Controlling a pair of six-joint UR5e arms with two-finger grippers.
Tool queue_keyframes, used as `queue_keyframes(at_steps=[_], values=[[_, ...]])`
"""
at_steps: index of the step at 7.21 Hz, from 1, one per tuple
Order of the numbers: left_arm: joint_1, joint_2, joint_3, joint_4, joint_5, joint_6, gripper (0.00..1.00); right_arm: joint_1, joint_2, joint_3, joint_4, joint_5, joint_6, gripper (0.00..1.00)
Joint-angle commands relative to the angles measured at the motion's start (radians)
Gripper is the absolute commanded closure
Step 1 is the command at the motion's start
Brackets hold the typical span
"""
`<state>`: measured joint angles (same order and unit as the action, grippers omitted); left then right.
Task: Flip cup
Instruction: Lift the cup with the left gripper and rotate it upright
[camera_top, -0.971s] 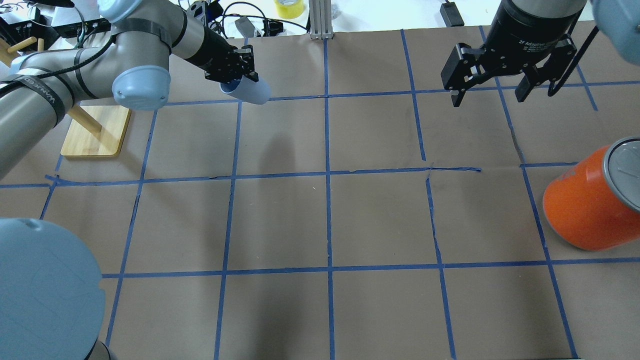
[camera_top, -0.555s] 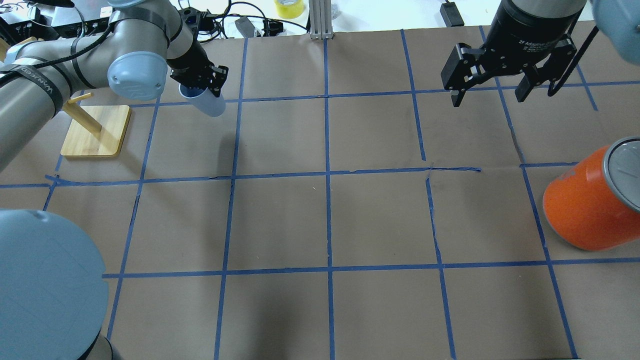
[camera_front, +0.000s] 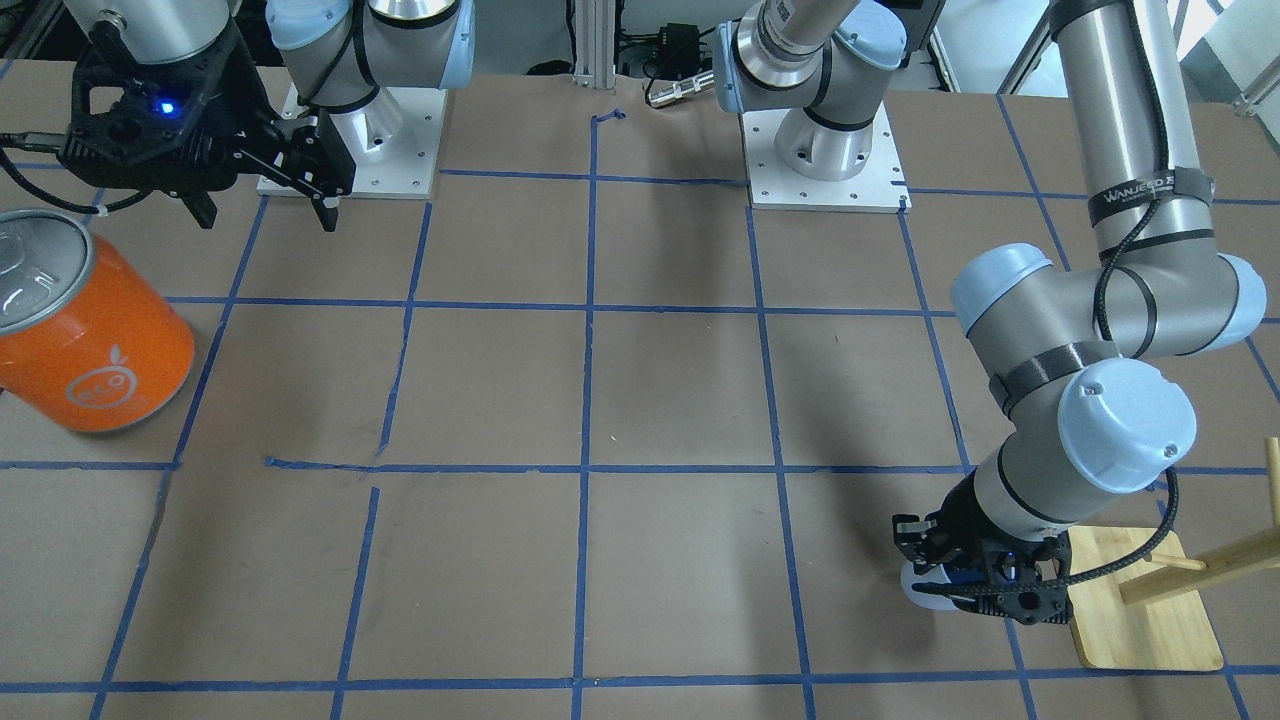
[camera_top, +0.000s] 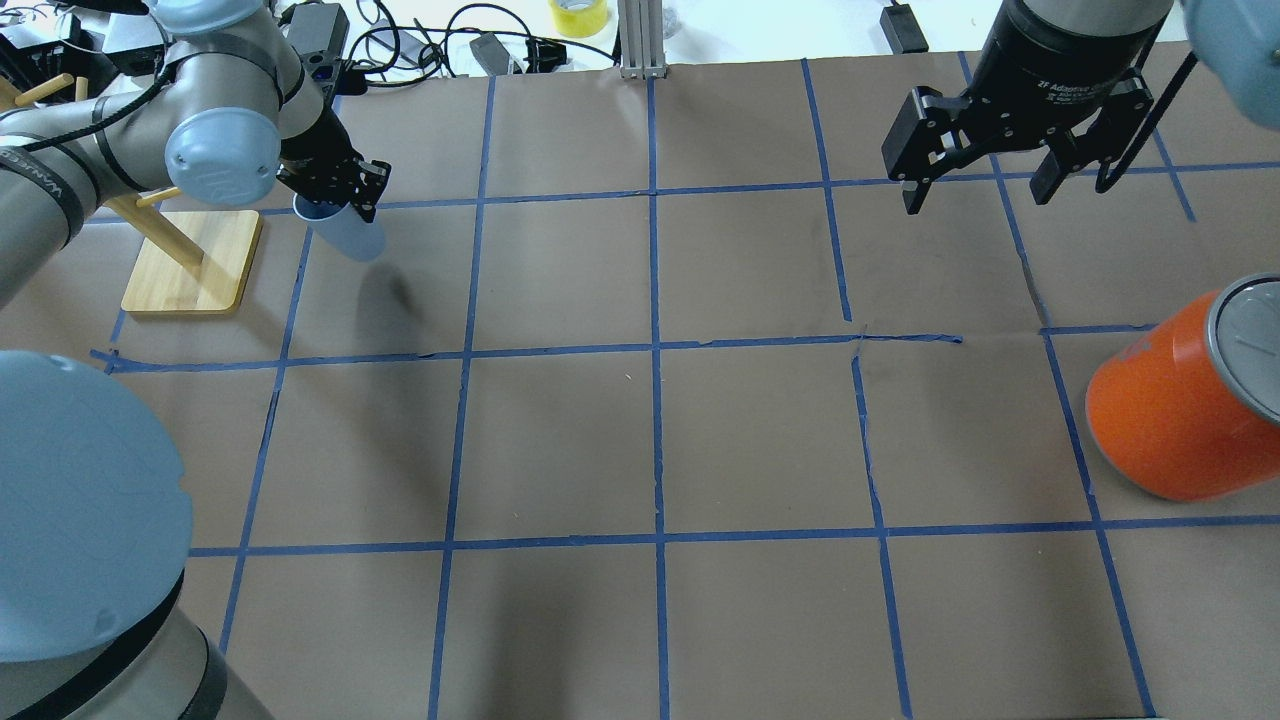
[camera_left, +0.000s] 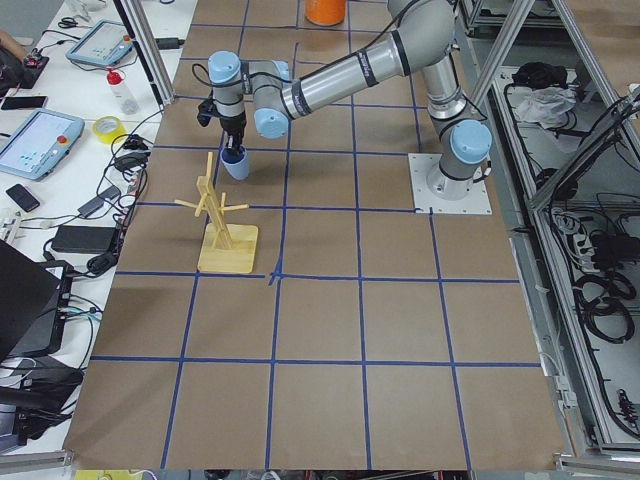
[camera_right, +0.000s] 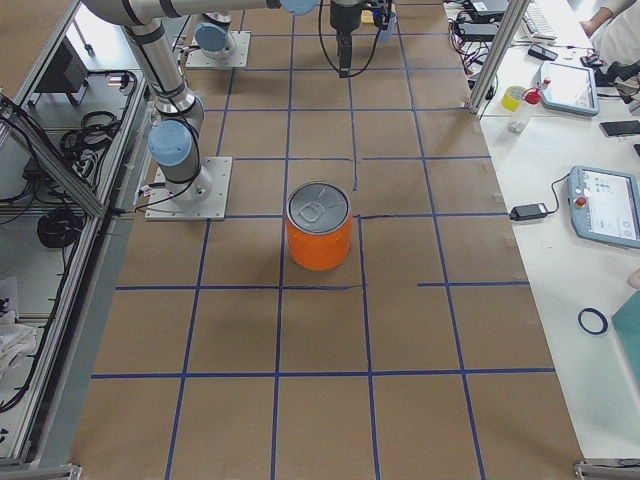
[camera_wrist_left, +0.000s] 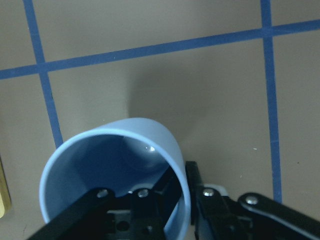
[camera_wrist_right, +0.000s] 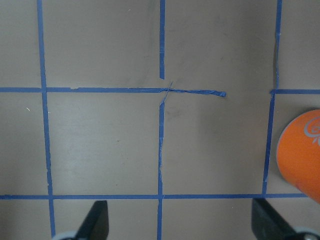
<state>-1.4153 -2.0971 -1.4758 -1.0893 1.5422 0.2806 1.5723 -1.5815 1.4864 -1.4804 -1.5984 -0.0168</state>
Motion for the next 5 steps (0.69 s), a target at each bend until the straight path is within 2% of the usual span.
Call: queue_keyframes(at_steps=[1,4,5], values=[[-0.028,-0.015,-0.006,0.002,-0.002,-0.011,1.00,0.000,0.000,0.000,0.000,0.000,0.000,0.00],[-0.027,-0.027,-0.008,-0.010,0.007,-0.011,1.00,0.000,-0.002,0.006,-0.001,0.000,0.000,0.00],[-0.028,-0.029,-0.006,-0.012,0.059,-0.009,1.00,0.000,-0.002,0.008,-0.001,0.000,0.000,0.00]])
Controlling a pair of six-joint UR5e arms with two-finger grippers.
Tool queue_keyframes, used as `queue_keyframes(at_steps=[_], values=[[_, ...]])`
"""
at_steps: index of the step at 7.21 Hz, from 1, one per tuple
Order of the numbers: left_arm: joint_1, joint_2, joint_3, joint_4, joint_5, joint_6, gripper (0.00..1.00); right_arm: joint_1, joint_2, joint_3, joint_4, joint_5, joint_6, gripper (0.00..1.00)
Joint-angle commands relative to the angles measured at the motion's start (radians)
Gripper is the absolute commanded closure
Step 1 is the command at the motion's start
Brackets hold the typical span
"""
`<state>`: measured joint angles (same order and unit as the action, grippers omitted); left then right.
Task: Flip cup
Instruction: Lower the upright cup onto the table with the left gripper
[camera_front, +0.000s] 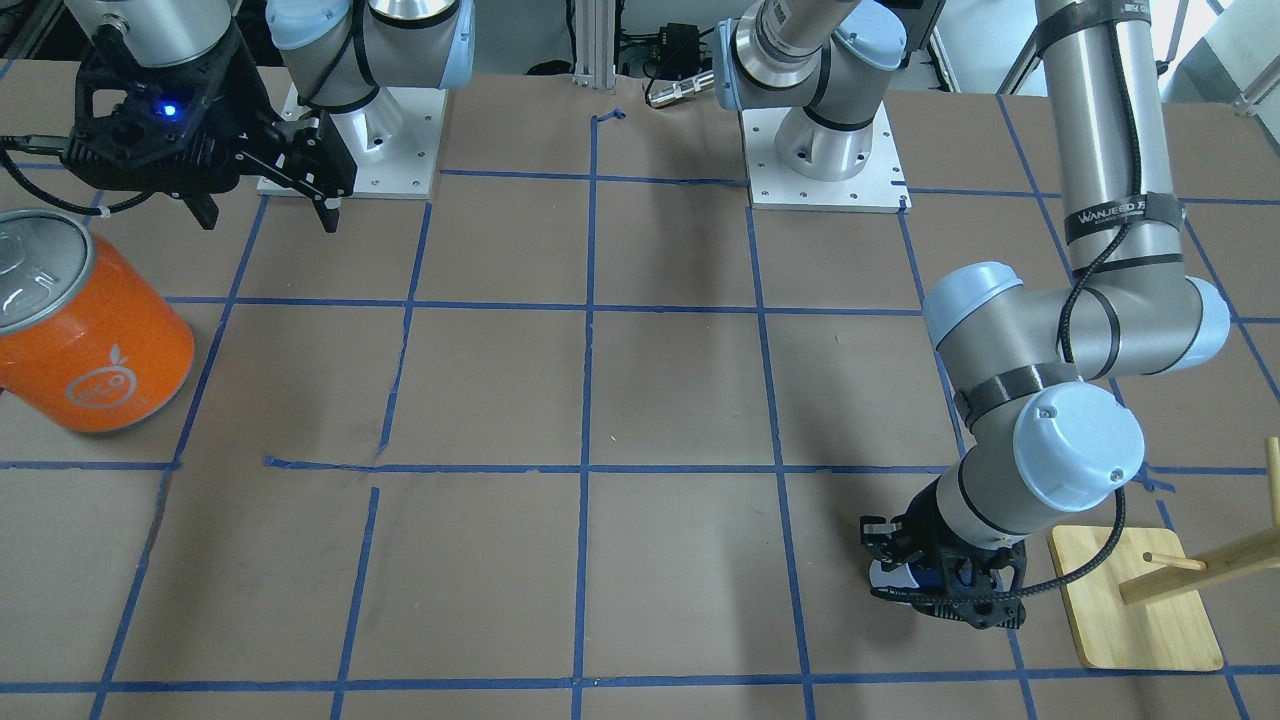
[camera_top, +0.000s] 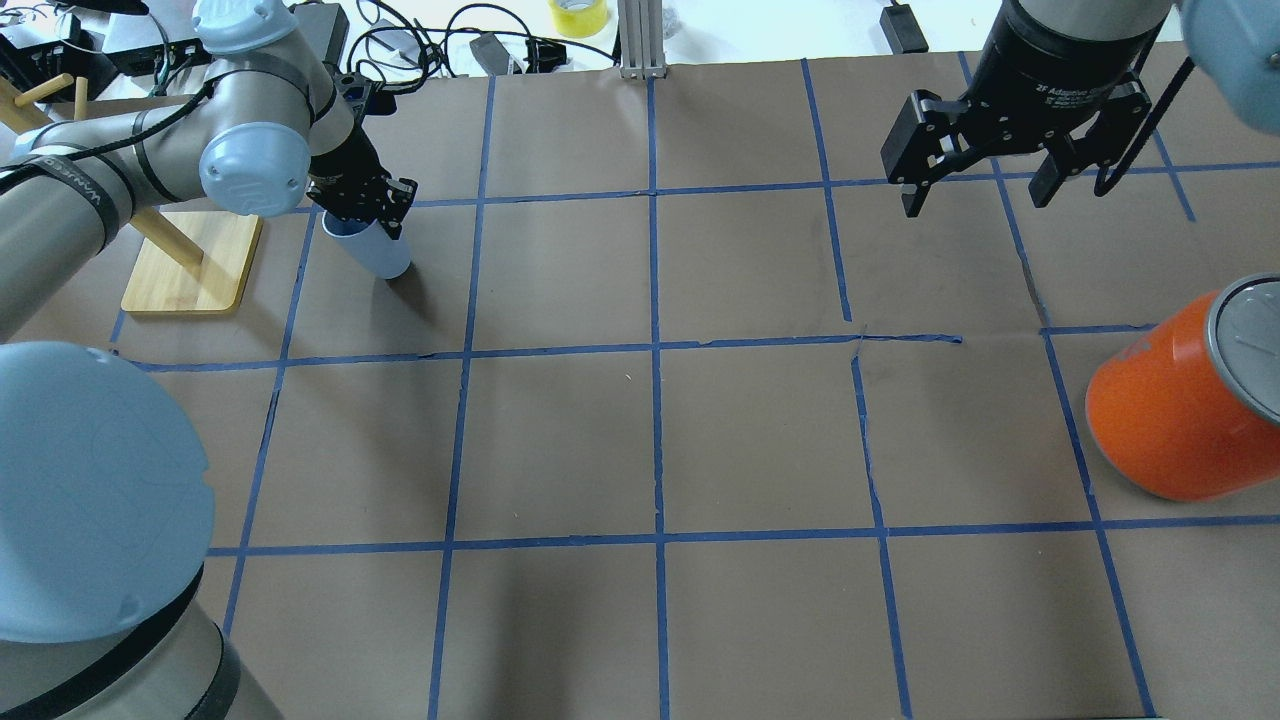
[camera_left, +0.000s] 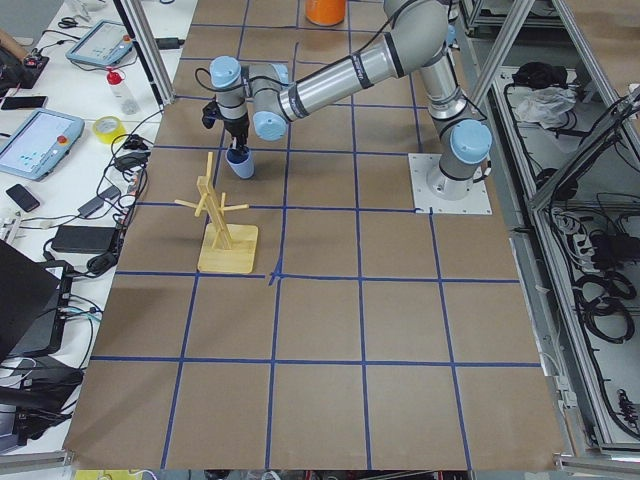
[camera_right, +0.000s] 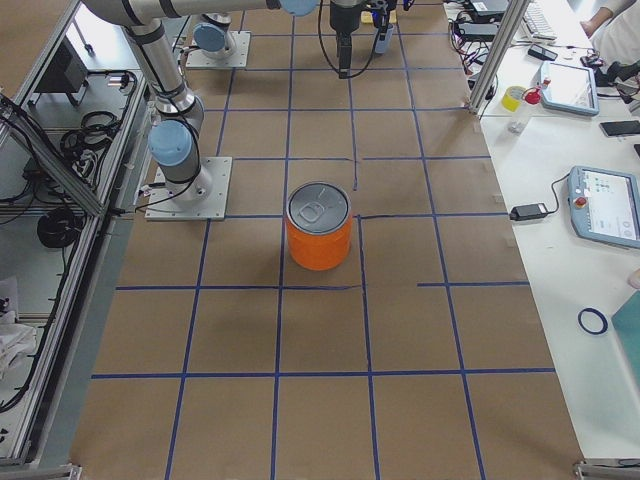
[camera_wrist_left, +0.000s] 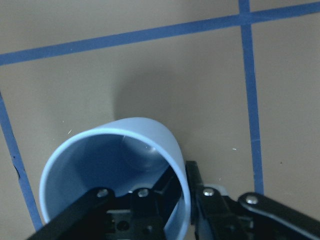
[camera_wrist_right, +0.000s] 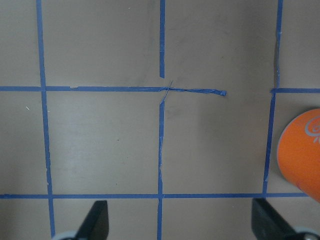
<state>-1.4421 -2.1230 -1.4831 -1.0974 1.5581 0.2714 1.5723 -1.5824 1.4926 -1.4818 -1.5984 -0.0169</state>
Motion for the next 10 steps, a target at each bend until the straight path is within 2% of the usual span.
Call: queue_keyframes(at_steps=[1,3,4,5,6,9,10], values=[[-0.001,-0.003,0.001,-0.003,0.046,-0.004,1.00,0.000,-0.001,0.000,0.000,0.000,0.000,0.00],[-0.003,-0.003,0.001,0.007,0.042,-0.009,1.00,0.000,-0.001,0.002,0.000,0.002,0.002,0.00],[-0.003,-0.003,0.001,0.010,0.037,-0.009,0.93,0.000,-0.001,0.000,0.000,0.000,0.000,0.00],[-0.004,-0.002,0.000,0.011,0.037,-0.003,0.29,0.000,-0.001,0.000,0.000,0.002,0.000,0.00],[-0.003,0.001,0.001,0.013,0.036,0.000,0.00,0.000,-0.001,0.000,0.000,0.000,0.003,0.00],[-0.026,0.056,0.012,-0.005,0.040,-0.015,0.00,0.000,0.001,0.000,-0.011,0.003,0.003,0.00],[-0.058,0.101,0.027,-0.050,0.043,-0.035,0.00,0.000,0.001,0.000,-0.014,0.005,0.003,0.00]])
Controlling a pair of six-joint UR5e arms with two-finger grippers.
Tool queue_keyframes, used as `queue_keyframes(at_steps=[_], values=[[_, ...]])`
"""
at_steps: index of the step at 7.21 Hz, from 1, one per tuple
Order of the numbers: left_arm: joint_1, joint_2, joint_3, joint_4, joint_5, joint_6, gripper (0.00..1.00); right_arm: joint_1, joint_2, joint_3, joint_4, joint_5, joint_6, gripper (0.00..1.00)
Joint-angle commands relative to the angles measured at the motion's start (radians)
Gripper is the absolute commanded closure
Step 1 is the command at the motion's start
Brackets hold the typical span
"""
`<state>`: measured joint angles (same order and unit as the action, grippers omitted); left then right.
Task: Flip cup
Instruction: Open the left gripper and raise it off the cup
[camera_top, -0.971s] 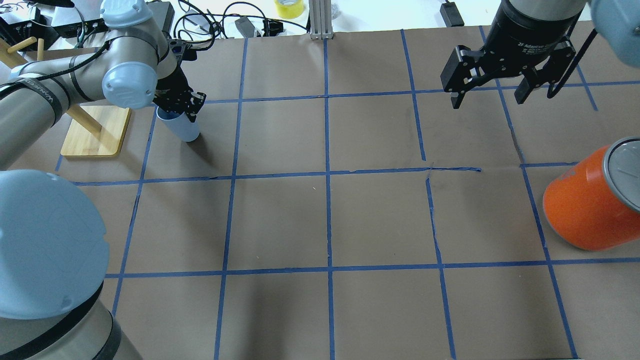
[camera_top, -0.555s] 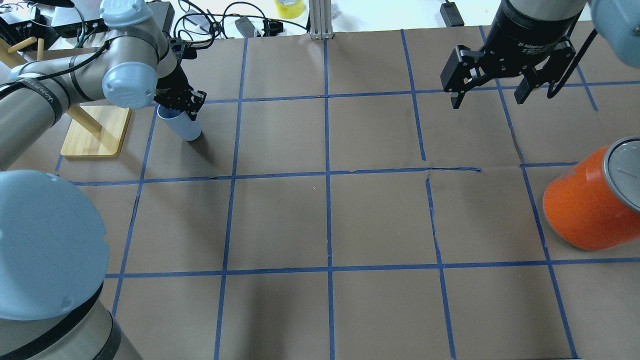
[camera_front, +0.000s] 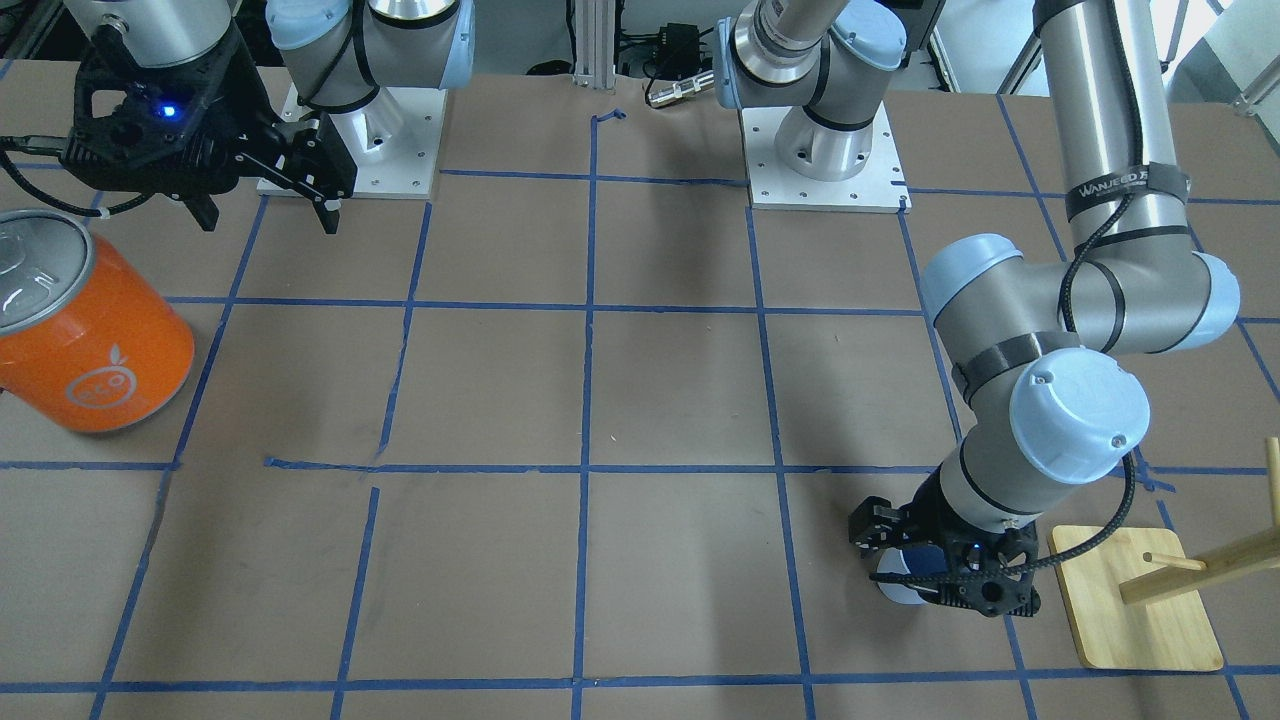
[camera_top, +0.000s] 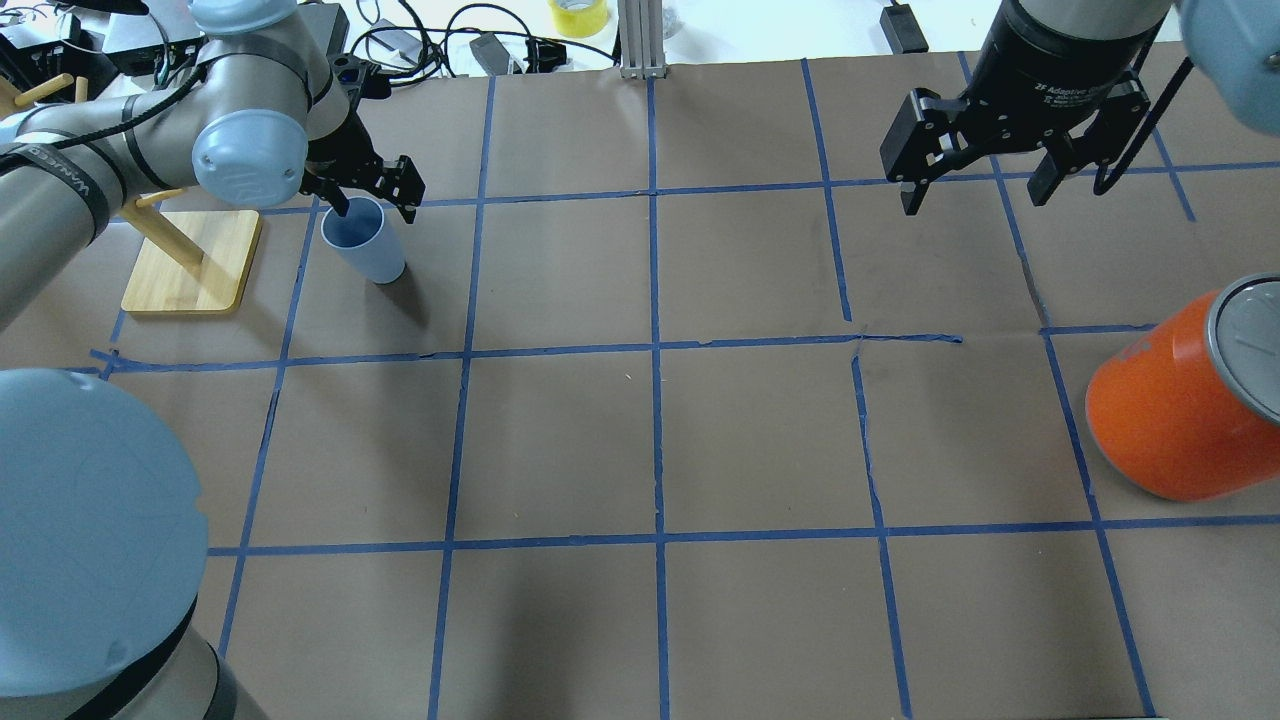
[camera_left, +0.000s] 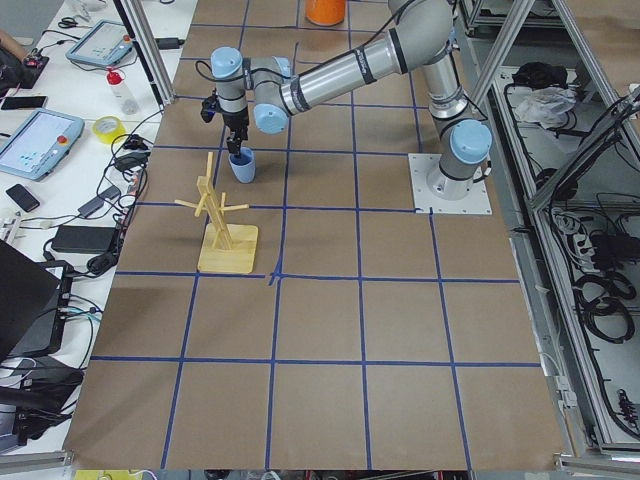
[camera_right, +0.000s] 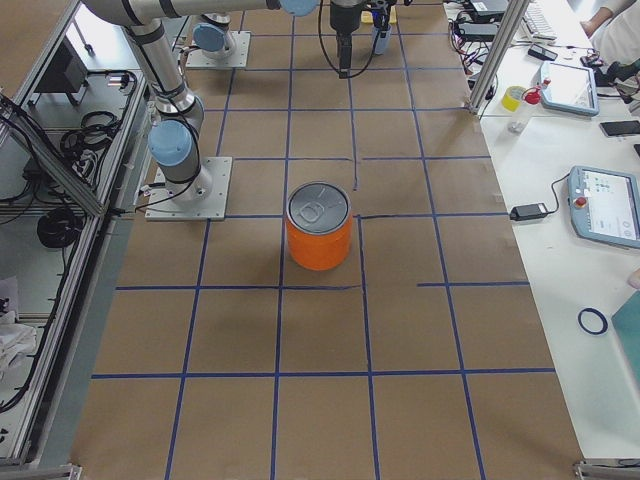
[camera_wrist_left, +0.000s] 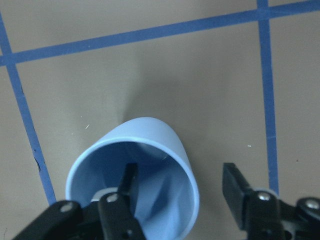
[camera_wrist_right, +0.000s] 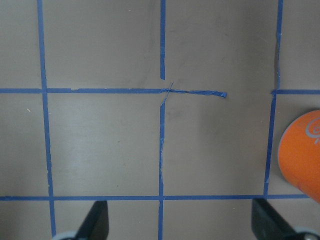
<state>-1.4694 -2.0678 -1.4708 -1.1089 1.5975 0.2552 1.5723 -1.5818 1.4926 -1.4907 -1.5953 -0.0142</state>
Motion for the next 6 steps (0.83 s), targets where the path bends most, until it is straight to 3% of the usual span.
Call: queue_keyframes(at_steps=[1,3,6], values=[[-0.078,0.104,0.032,-0.177,0.010,-0.022,0.00,0.000,0.000,0.000,-0.005,0.002,0.000,0.00],[-0.141,0.223,0.018,-0.271,0.001,-0.034,0.00,0.000,0.000,0.002,-0.005,0.002,0.000,0.00],[-0.166,0.404,-0.092,-0.278,0.001,-0.034,0.00,0.000,0.000,0.002,-0.005,0.000,0.000,0.00]])
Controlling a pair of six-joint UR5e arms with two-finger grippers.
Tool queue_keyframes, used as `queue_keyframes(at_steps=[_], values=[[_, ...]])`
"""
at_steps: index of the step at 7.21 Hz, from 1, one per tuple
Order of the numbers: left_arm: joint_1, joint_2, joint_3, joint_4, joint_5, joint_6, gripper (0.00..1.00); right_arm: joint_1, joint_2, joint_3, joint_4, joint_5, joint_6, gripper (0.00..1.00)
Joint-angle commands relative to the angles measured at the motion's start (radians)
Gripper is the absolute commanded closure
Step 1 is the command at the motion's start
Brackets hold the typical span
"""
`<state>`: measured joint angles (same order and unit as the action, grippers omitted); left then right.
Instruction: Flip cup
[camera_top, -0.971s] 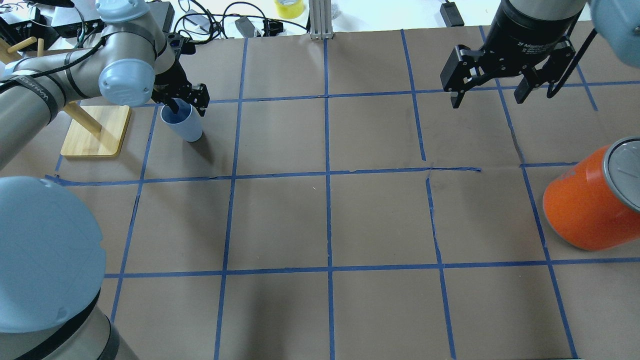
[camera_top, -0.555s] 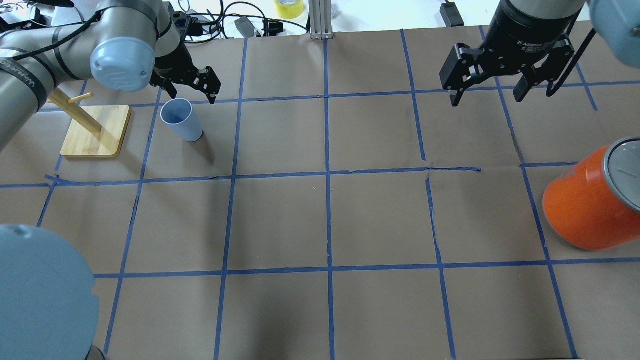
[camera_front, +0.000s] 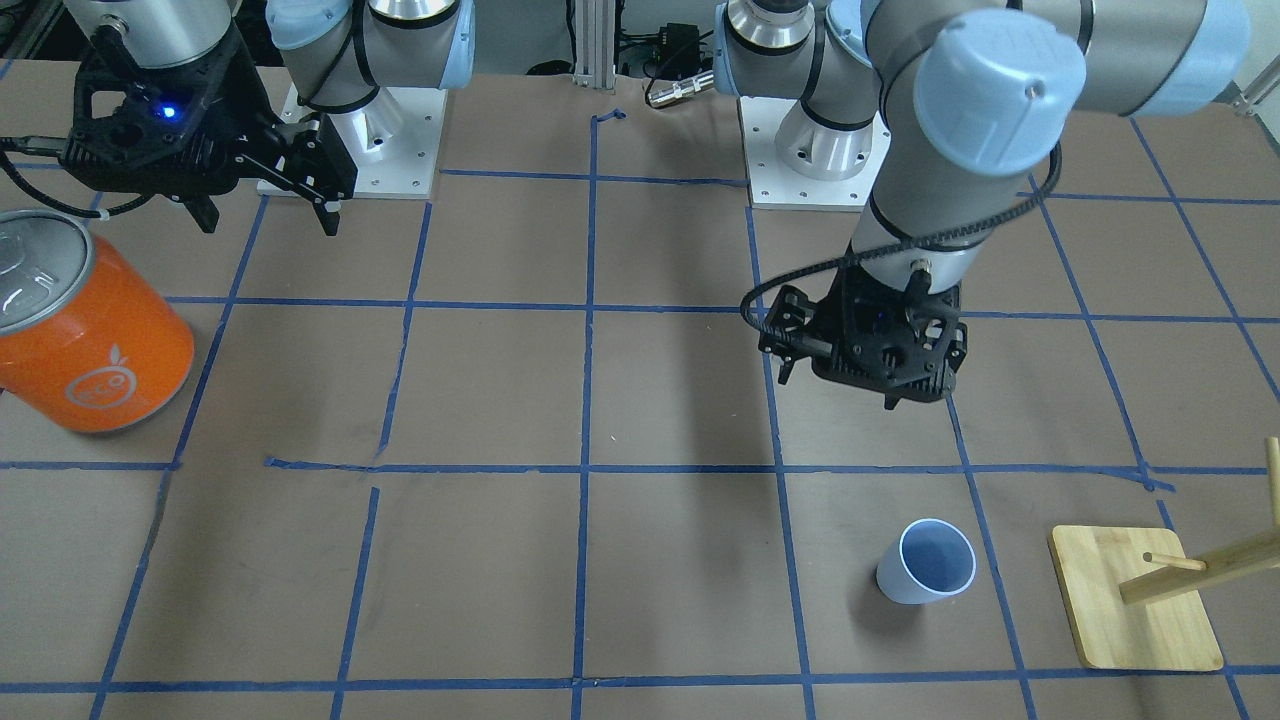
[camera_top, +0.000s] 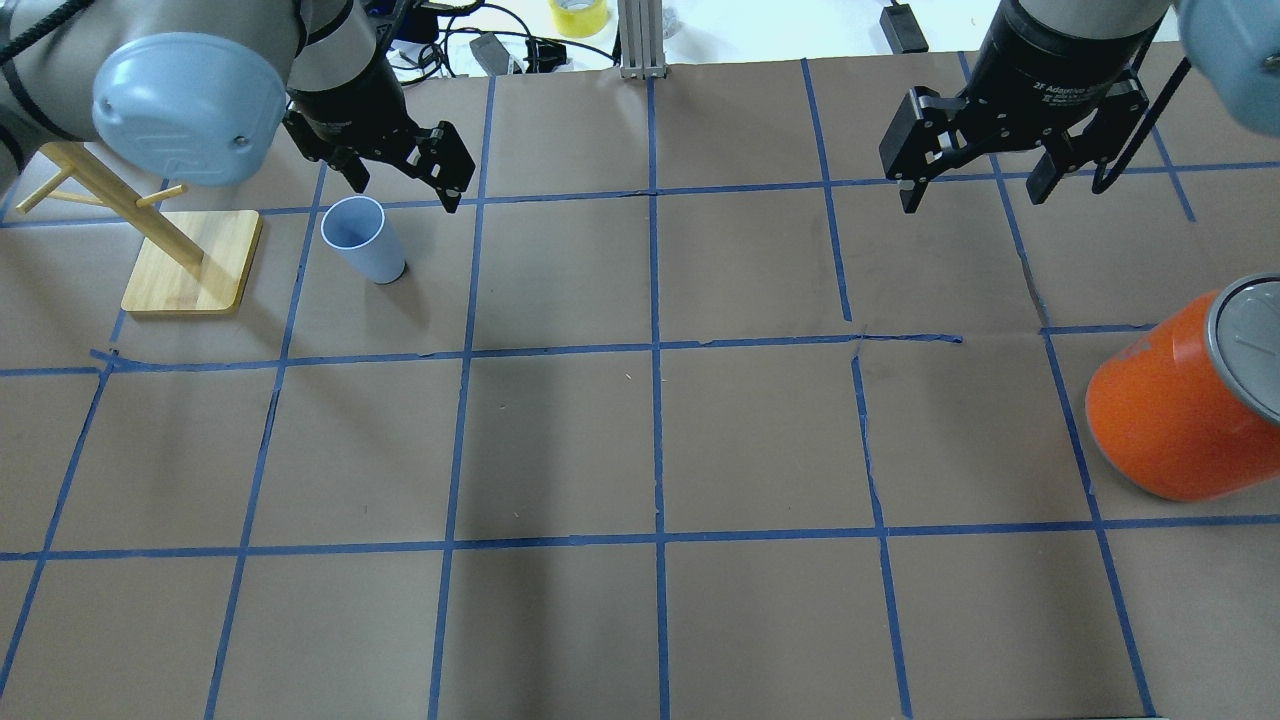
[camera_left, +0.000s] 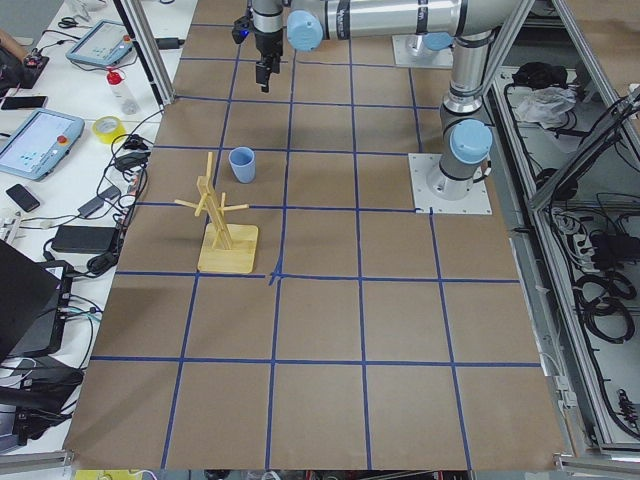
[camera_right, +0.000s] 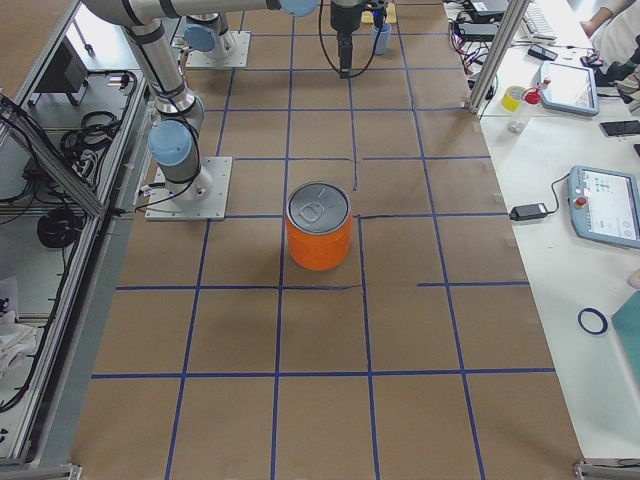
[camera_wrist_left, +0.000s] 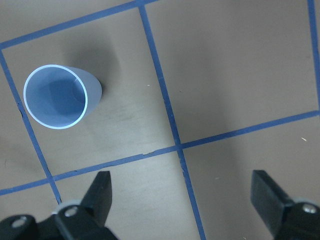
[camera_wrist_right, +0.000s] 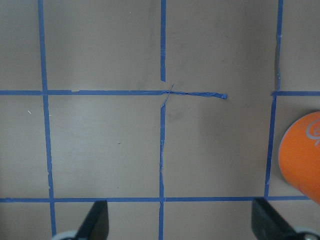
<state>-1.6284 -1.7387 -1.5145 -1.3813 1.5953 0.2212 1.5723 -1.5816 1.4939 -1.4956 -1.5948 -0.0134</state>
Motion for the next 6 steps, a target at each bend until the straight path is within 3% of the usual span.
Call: queue_keyframes(at_steps=[1,4,6], values=[[0.004,0.111,-0.094,-0.019,0.003,-0.002,0.00,0.000,0.000,0.000,0.000,-0.001,0.000,0.00],[0.088,0.174,-0.121,-0.016,0.017,0.009,0.00,0.000,0.000,0.000,0.000,-0.001,0.000,0.00],[0.088,0.150,-0.014,-0.176,0.020,0.006,0.00,0.000,0.000,0.000,0.000,-0.001,0.000,0.00]])
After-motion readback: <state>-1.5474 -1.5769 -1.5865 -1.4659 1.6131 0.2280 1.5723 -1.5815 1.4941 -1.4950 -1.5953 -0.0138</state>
